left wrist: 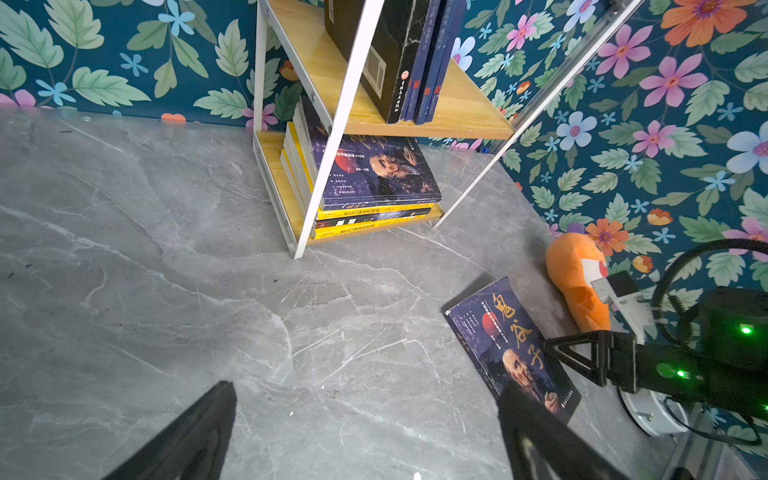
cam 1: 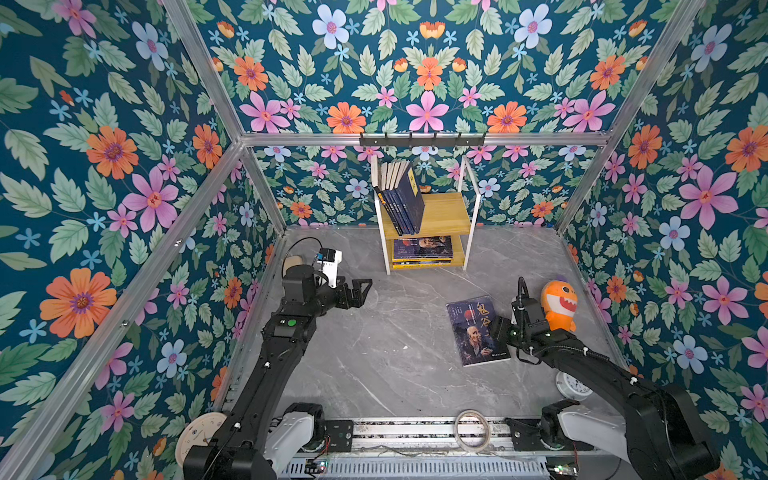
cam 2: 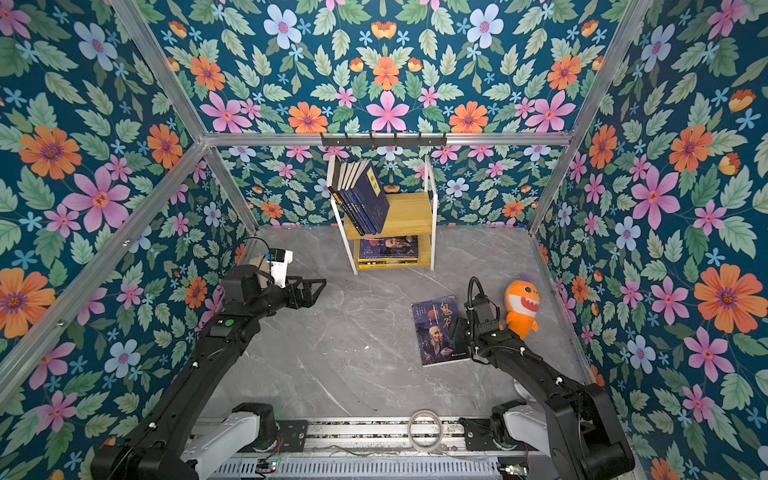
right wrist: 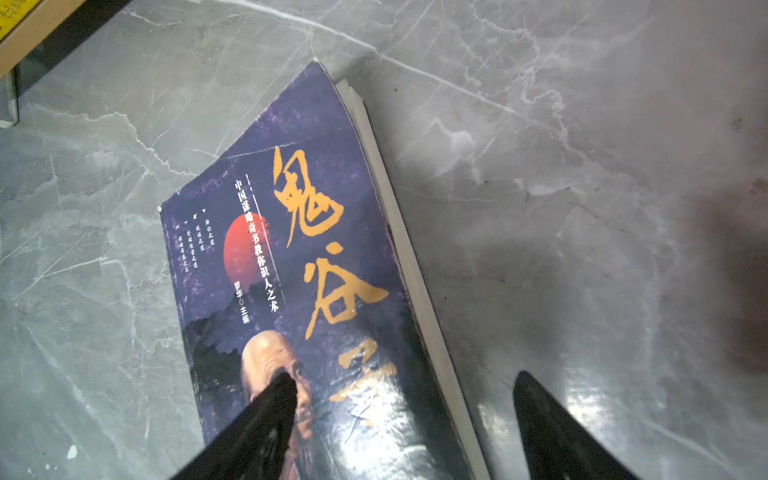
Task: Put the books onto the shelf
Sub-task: 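Push the purple book toward the left gripper with the right gripper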
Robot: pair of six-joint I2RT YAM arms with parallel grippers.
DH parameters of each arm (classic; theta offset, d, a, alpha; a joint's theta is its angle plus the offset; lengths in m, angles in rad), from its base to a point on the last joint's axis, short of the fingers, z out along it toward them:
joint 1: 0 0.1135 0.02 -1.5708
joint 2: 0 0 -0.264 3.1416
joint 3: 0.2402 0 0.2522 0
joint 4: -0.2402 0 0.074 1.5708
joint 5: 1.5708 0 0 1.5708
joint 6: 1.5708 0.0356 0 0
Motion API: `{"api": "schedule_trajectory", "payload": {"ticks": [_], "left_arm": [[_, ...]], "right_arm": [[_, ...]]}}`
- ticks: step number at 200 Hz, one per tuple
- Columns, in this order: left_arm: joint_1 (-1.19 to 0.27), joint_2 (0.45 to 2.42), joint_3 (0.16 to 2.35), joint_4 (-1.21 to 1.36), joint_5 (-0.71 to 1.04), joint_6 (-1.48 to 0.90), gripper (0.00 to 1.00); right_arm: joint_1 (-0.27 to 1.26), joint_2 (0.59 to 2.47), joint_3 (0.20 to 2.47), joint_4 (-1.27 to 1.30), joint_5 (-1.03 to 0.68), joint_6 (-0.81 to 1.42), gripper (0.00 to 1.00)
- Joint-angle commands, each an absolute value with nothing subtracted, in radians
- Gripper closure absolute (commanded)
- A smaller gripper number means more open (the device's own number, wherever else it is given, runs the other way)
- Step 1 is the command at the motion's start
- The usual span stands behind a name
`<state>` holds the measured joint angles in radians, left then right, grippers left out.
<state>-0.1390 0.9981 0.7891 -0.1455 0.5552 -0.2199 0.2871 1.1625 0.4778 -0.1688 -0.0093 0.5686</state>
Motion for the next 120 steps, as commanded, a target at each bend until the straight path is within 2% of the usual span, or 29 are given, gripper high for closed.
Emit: {"api": "schedule_trajectory", "payload": {"ticks": [1, 60, 120], "left_arm": [[-0.138, 1.004, 0.781, -0.126, 0.566, -0.241, 0.00], [-0.129, 1.009, 0.810, -0.167, 0.581, -0.264, 0.00], [-0.127, 1.036, 0.811, -0.155, 0.597, -0.342, 0.02]], "right_arm": [[0.288, 1.190, 0.462, -0.121, -0.034, 0.619, 0.19], [0.295, 1.283, 0.445, -0.044, -0.156, 0.666, 0.24], [0.446, 1.378, 0.461, 0.031, -0.144, 0.759, 0.24]]}}
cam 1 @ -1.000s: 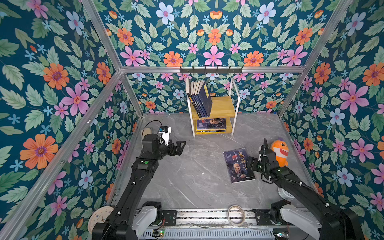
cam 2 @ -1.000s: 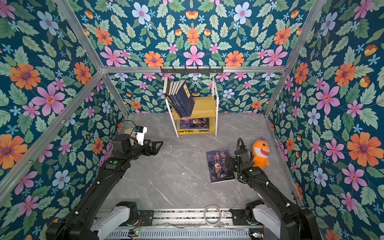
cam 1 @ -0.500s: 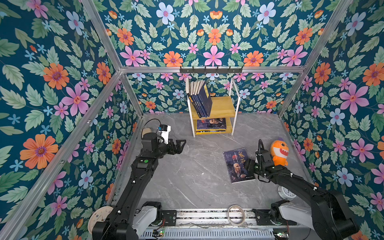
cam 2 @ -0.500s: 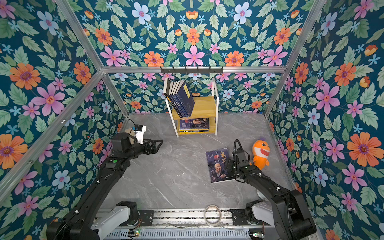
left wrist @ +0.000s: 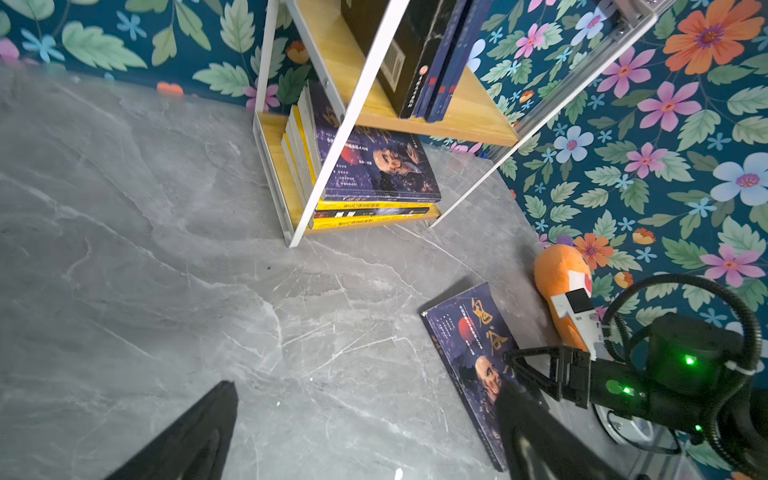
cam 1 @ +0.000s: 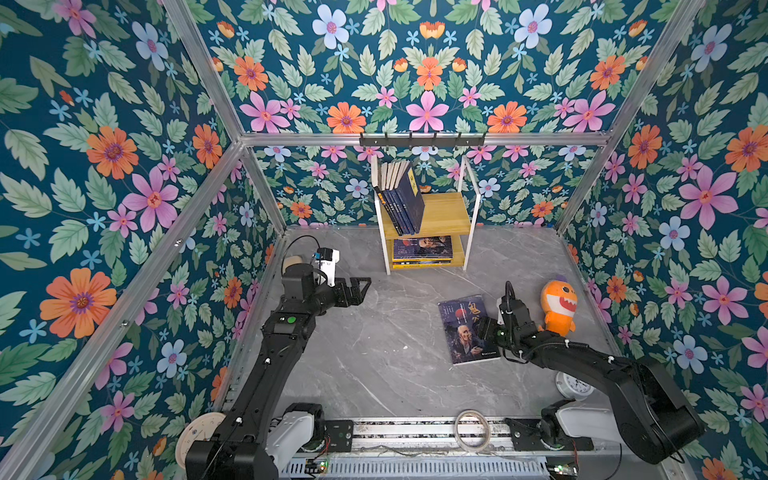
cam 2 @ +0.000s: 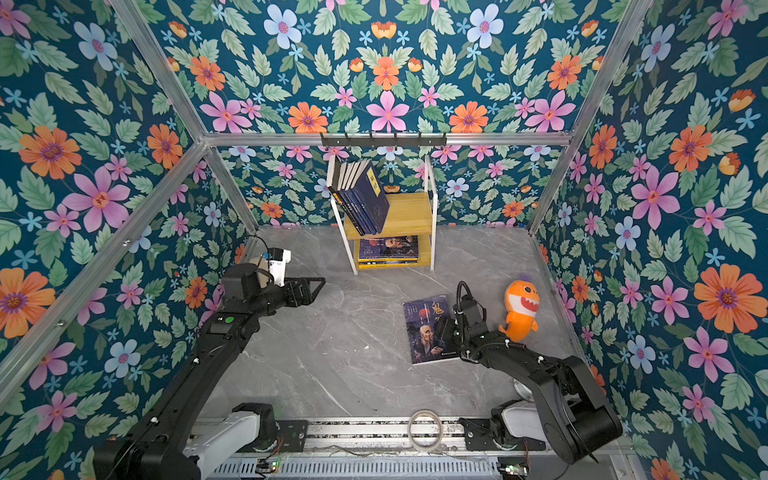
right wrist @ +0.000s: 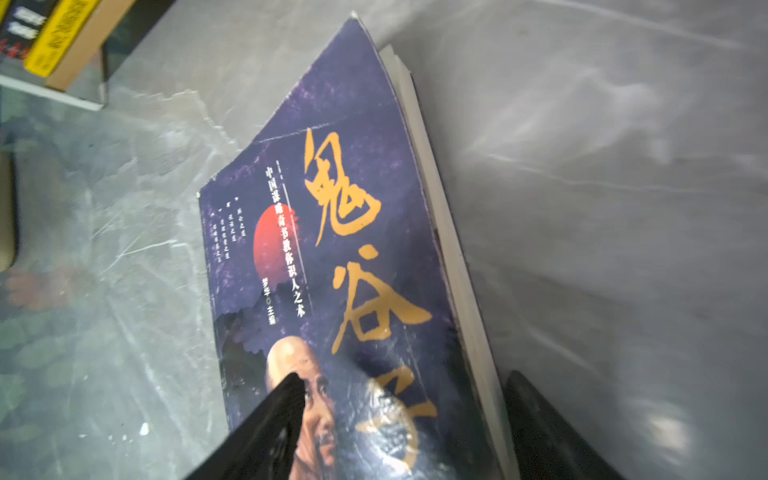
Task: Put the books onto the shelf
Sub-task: 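Push the purple book toward the left gripper with the right gripper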
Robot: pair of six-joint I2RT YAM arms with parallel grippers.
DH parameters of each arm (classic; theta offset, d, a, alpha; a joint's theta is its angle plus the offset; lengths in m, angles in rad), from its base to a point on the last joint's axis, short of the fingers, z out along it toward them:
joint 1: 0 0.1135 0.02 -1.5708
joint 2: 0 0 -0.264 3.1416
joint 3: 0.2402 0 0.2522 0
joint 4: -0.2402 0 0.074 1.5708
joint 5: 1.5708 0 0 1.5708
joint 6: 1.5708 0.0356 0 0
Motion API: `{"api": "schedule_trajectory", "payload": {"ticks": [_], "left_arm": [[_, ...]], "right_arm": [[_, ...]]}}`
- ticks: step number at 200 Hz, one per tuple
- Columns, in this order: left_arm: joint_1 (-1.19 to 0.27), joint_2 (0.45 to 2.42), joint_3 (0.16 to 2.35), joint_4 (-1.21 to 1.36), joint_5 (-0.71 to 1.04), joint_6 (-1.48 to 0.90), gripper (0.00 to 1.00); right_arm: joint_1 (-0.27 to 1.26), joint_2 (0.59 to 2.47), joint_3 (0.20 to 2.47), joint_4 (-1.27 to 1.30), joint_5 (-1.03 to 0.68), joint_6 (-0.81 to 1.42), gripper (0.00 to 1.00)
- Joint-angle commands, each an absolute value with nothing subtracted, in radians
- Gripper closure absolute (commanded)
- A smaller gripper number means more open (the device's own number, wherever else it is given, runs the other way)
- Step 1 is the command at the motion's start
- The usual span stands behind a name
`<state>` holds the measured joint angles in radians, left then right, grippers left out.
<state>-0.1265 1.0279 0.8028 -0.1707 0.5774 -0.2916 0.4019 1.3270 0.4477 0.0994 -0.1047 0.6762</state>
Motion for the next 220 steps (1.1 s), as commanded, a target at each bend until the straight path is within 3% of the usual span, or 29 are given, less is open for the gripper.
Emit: {"api": "schedule_trajectory", "payload": {"ticks": [1, 115, 220], "left_arm": [[-0.127, 1.037, 0.811, -0.155, 0.596, -0.343, 0.02], [-0.127, 1.126, 0.524, 0.032, 0.626, -0.695, 0.04], [-0.136, 1.284, 0.448, 0.095, 0.561, -0.753, 0.21]], "right_arm": [[0.449, 1.380, 0.462, 0.031, -0.144, 0.761, 0.24], [0.768, 1.736, 0.687, 0.072, -0.085, 0.898, 0.26], [0.874, 1.834, 0.743, 0.115, -0.095, 0.962, 0.29]]}}
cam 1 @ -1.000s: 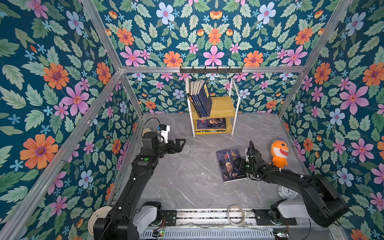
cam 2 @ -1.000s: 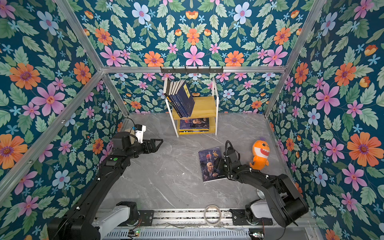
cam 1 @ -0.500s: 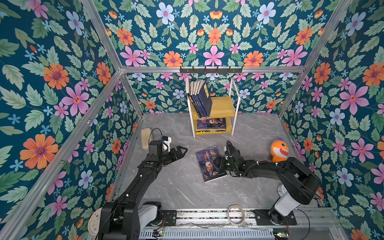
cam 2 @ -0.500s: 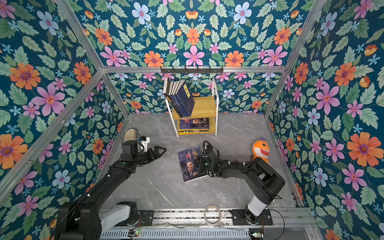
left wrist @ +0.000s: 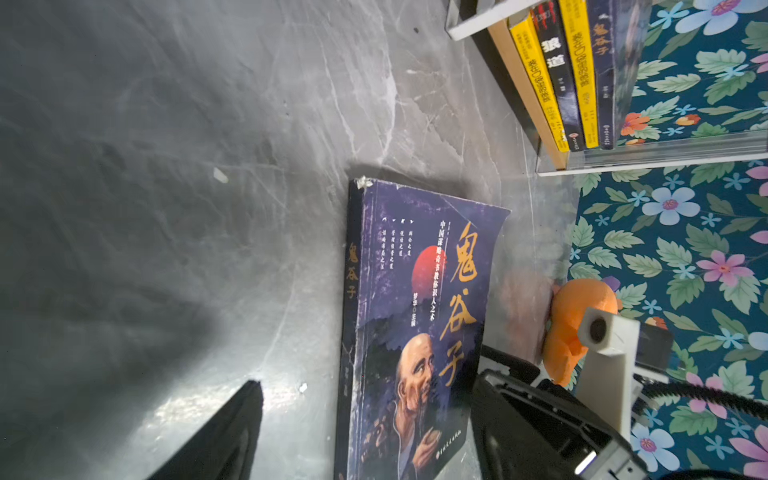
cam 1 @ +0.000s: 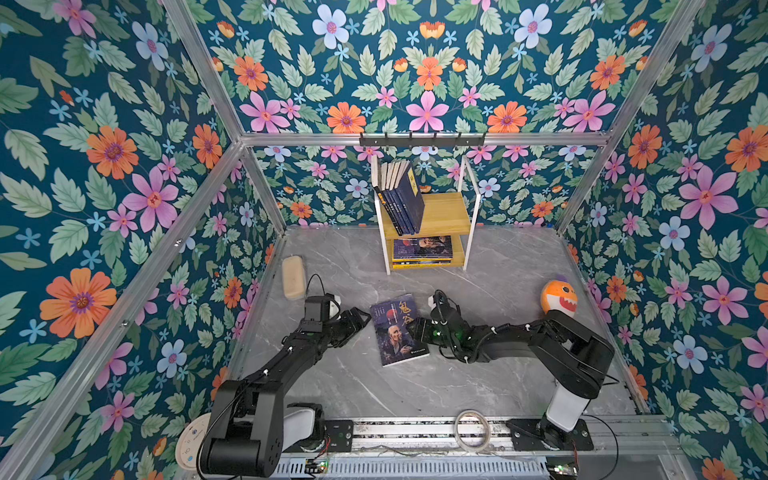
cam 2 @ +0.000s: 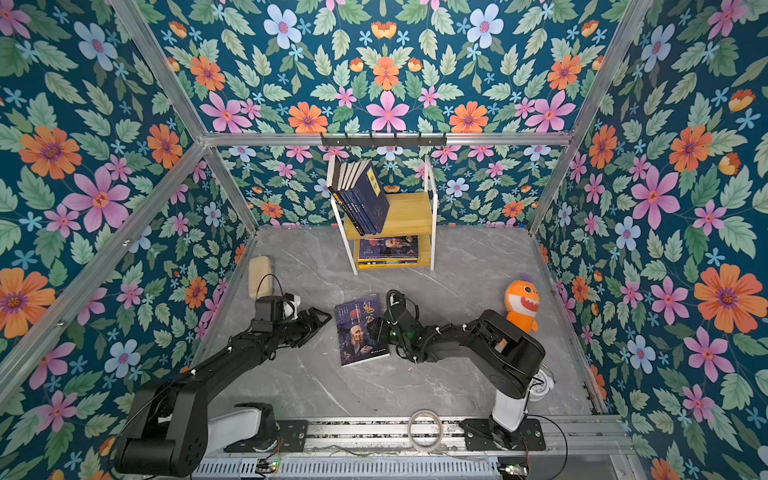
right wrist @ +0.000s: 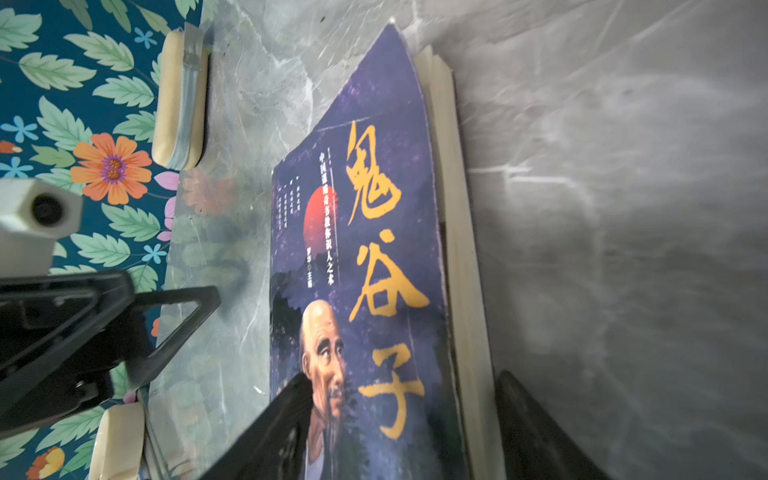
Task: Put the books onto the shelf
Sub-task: 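Push the purple book toward the left gripper with the right gripper, then grip the purple book edges with both grippers and tilt it upright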
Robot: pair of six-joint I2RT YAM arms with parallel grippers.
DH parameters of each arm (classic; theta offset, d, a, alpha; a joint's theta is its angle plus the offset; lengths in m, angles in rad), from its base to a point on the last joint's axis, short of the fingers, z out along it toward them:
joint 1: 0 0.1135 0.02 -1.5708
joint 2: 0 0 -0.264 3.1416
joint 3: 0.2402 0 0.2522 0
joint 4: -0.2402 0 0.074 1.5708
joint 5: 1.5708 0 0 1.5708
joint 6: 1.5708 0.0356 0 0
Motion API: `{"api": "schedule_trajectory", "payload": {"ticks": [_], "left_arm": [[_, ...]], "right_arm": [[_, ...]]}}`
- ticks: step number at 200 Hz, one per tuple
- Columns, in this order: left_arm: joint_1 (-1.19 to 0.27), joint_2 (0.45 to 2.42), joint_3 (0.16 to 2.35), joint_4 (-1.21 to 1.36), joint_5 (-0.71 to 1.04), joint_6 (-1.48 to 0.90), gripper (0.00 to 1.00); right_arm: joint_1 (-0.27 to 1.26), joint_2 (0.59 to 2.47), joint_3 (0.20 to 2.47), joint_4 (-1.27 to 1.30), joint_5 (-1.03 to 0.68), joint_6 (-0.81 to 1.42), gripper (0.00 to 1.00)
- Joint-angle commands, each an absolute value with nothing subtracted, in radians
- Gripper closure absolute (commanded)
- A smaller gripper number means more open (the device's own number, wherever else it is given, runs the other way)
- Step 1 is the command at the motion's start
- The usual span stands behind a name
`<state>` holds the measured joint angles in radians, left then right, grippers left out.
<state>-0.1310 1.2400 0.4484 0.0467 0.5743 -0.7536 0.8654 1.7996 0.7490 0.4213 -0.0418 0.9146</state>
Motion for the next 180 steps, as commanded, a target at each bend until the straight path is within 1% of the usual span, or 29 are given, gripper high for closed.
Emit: {"api": "schedule_trajectory", "payload": {"ticks": [1, 23, 61, 94, 127, 162, 180], "left_arm": [[-0.136, 1.287, 0.448, 0.096, 0.560, -0.753, 0.21], [-0.139, 1.352, 0.458, 0.103, 0.564, -0.757, 0.22], [-0.159, 1.414, 0.457, 0.122, 0.540, -0.767, 0.29], [-0.175, 1.425, 0.453, 0.118, 0.528, -0.780, 0.34], [-0.182, 1.420, 0.482, 0.101, 0.569, -0.807, 0.39], [-0.193, 1.339, 0.486, 0.091, 0.581, -0.827, 0.54], [-0.193, 1.317, 0.490, 0.082, 0.597, -0.839, 0.57]], "right_arm": [[0.874, 1.834, 0.744, 0.115, -0.095, 0.962, 0.29], [0.876, 1.844, 0.761, 0.102, -0.100, 0.961, 0.30], [0.877, 1.865, 0.776, 0.127, -0.110, 0.948, 0.30], [0.879, 1.923, 0.825, 0.161, -0.153, 0.938, 0.31], [0.879, 1.993, 0.874, 0.201, -0.205, 0.953, 0.32], [0.879, 2.026, 0.899, 0.194, -0.225, 0.948, 0.34], [0.879, 2.018, 0.905, 0.191, -0.225, 0.931, 0.34]]}}
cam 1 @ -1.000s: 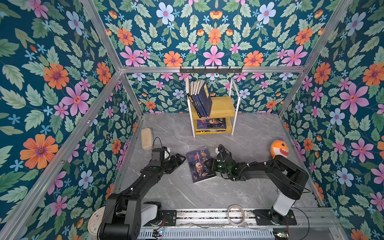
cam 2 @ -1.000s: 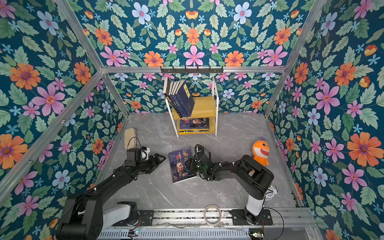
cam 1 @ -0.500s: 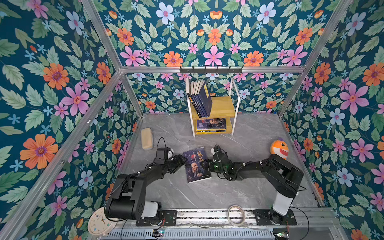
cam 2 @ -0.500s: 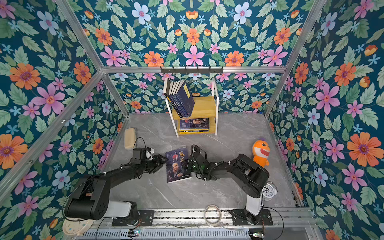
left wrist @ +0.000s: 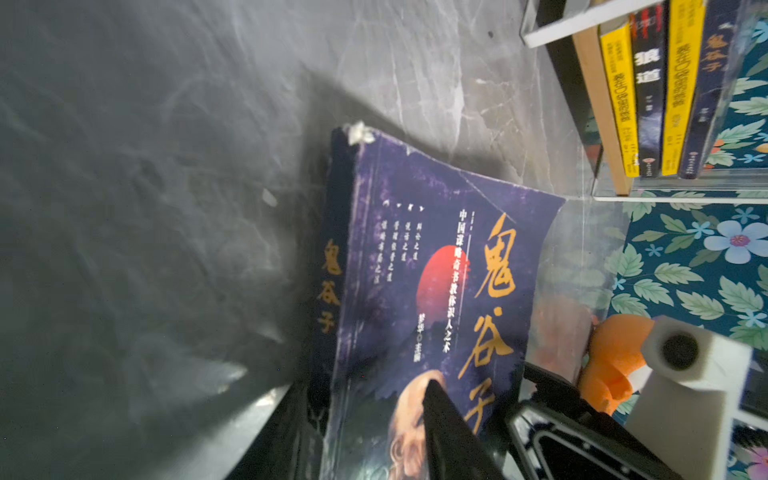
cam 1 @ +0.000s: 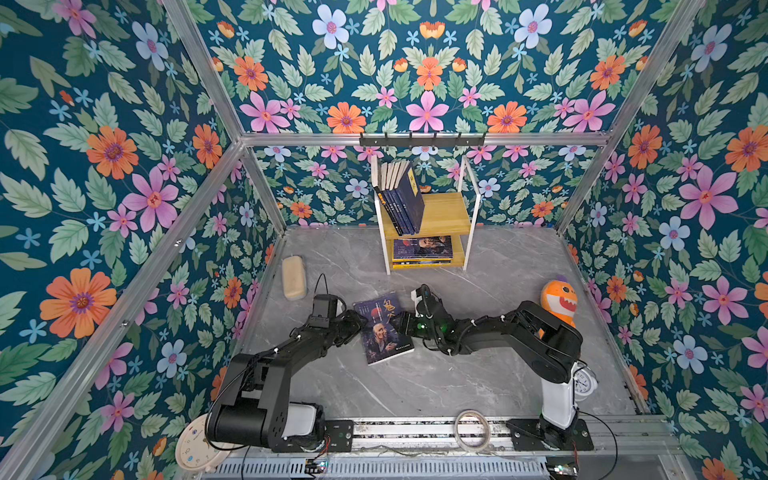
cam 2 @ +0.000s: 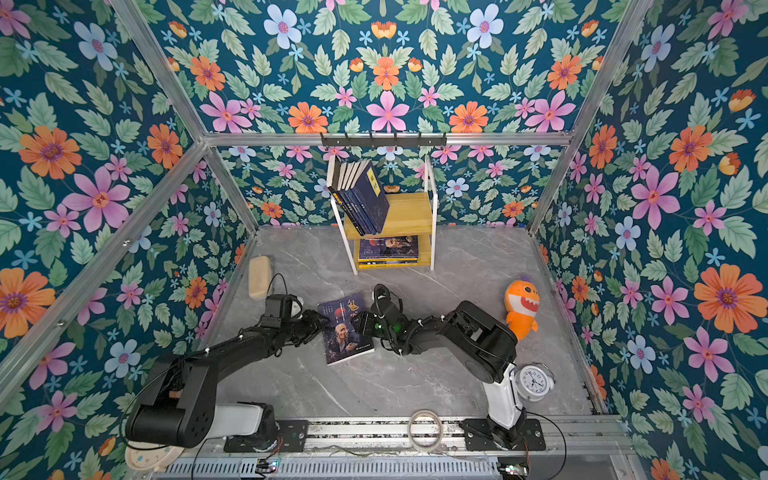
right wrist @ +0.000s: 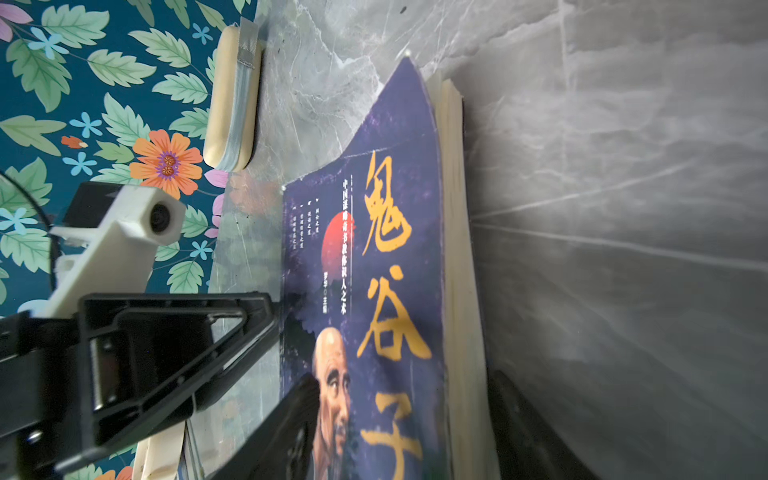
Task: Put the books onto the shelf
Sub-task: 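Grip the purple book edges with both grippers and tilt it upright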
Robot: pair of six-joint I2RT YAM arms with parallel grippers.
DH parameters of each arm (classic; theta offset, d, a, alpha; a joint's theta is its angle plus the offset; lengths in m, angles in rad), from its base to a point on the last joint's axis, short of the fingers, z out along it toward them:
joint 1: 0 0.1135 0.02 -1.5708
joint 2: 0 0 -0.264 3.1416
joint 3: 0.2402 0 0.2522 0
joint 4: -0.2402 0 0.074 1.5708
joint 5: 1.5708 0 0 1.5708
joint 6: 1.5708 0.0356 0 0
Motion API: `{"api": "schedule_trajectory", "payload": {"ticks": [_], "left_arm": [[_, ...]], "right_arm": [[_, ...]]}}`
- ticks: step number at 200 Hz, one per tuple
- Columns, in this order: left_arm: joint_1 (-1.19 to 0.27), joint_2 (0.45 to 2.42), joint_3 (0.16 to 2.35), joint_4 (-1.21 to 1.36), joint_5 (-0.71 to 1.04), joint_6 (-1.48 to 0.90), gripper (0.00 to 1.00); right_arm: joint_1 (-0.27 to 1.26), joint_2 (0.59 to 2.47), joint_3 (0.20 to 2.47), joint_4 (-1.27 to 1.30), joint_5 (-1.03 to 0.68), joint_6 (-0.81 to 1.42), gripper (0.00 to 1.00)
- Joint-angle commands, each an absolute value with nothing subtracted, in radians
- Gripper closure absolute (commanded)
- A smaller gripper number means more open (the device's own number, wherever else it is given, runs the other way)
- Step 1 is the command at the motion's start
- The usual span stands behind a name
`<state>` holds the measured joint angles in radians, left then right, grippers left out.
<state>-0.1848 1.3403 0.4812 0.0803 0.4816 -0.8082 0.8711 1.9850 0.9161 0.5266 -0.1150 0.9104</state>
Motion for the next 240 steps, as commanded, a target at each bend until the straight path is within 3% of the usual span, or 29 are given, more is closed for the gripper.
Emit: {"api": "schedule_trajectory", "payload": {"ticks": [1, 22, 115, 145, 183, 240], "left_arm": [[-0.193, 1.316, 0.489, 0.082, 0.598, -0.841, 0.58], [-0.193, 1.309, 0.496, 0.084, 0.601, -0.858, 0.66], [-0.215, 1.423, 0.503, 0.151, 0.623, -0.878, 0.66], [-0.214, 1.425, 0.514, 0.140, 0.622, -0.874, 0.73], [-0.209, 1.310, 0.497, 0.139, 0.581, -0.832, 1.00], [-0.199, 1.164, 0.505, 0.194, 0.642, -0.781, 1.00]], "right_arm": [[0.879, 2.018, 0.906, 0.190, -0.224, 0.930, 0.34], [0.878, 2.025, 0.924, 0.177, -0.219, 0.922, 0.35], [0.879, 2.050, 0.920, 0.206, -0.224, 0.930, 0.35], [0.879, 2.044, 0.901, 0.225, -0.239, 0.945, 0.35], [0.866, 1.943, 0.835, 0.200, -0.202, 0.942, 0.34], [0.836, 1.632, 0.717, 0.182, -0.158, 0.929, 0.28]]}}
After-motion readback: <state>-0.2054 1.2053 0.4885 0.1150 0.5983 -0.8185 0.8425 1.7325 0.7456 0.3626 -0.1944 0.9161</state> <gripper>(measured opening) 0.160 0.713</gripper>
